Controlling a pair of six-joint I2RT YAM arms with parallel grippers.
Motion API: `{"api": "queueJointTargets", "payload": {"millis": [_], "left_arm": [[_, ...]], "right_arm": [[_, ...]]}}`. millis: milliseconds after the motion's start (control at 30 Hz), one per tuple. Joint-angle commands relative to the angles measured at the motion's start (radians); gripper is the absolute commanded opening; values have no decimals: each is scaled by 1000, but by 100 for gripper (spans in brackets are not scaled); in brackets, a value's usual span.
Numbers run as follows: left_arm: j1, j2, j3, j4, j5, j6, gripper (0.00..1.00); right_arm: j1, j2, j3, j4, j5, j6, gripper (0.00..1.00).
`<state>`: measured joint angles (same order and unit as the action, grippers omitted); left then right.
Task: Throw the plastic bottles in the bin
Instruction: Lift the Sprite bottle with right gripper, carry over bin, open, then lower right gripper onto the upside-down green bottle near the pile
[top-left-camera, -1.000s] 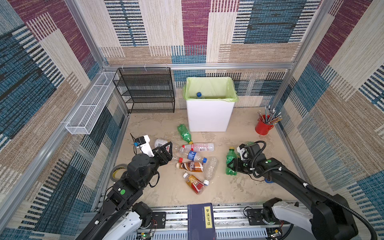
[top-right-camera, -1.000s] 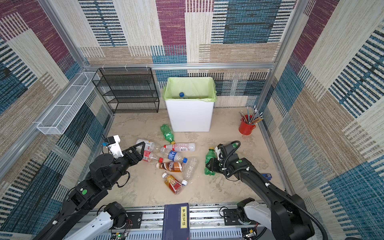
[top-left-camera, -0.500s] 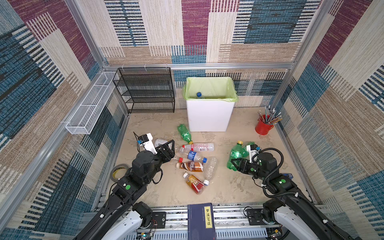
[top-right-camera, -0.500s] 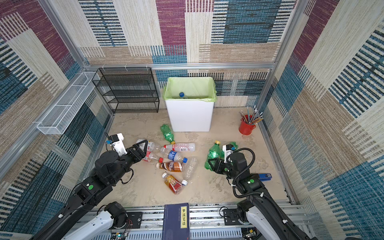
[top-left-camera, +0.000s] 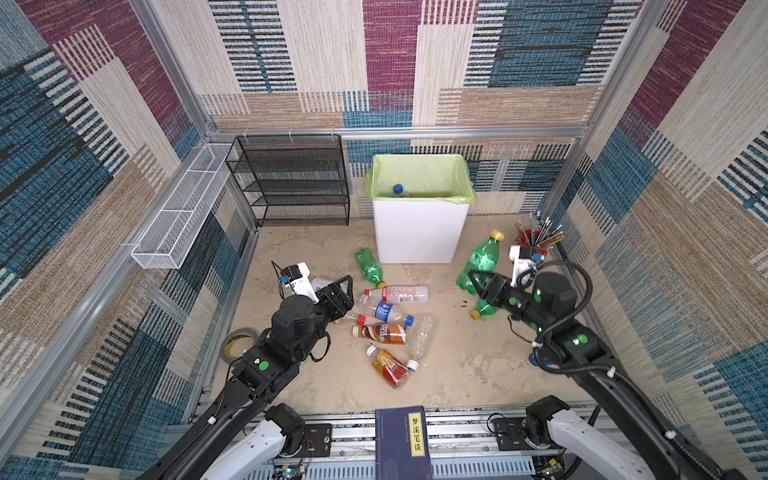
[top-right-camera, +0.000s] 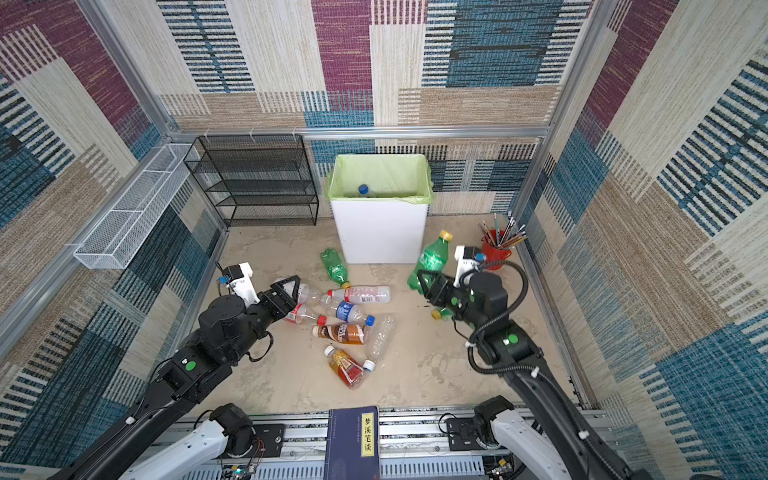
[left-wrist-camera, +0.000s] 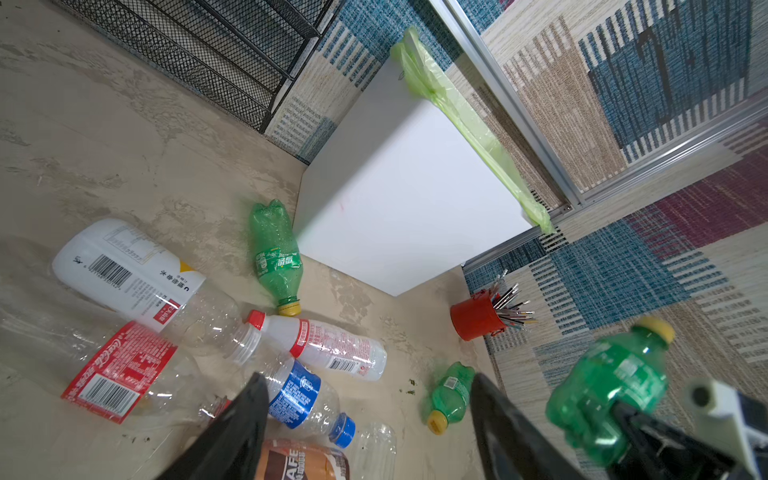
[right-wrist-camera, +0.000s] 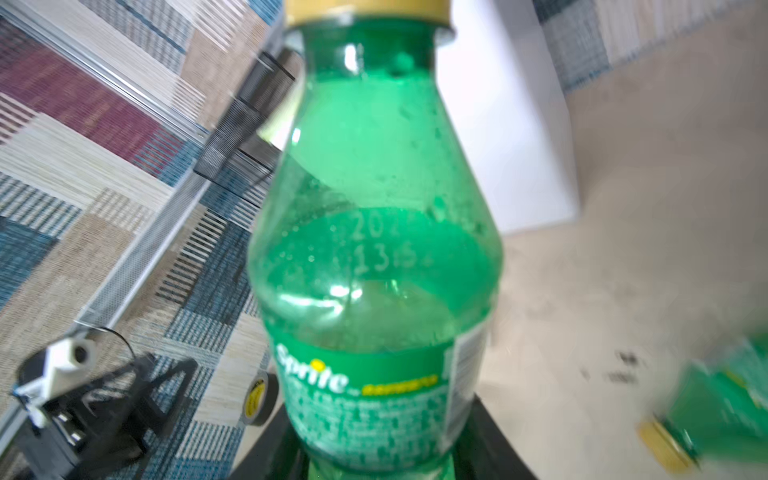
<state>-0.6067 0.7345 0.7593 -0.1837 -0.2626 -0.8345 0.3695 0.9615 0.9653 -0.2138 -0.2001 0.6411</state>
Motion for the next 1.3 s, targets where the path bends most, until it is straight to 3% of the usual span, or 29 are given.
{"api": "queueJointTargets", "payload": {"millis": [0, 100, 133, 200, 367, 533, 833, 1033, 1267], "left_arm": [[1, 15, 30, 80, -20, 9, 77], [2, 31, 55, 96, -10, 18, 77], [2, 30, 63, 96, -5, 23, 77], [2, 14, 66, 94, -7, 31, 77], [2, -75, 17, 84, -60, 20, 78], [4, -146, -8, 26, -76, 26, 79], [7, -218, -87, -13, -65, -10, 79], [7, -242, -103, -59, -30, -5, 79], [7, -255, -107, -122, 41, 35, 78]], "right_arm": [[-7, 304, 587, -8, 23, -120, 65], [-16, 675, 1320, -312, 61, -145, 82], [-16, 735, 1453, -363, 79, -141, 88], [-20, 753, 1526, -378, 101, -140, 92], [-54, 548, 1251, -214, 152, -127, 90], [-79, 407, 1011, -300, 182, -137, 88], [-118, 97, 335, -415, 197, 101, 81], [-129, 39, 73, -506, 157, 221, 82], [-163, 62, -79, -545, 113, 269, 83]]}}
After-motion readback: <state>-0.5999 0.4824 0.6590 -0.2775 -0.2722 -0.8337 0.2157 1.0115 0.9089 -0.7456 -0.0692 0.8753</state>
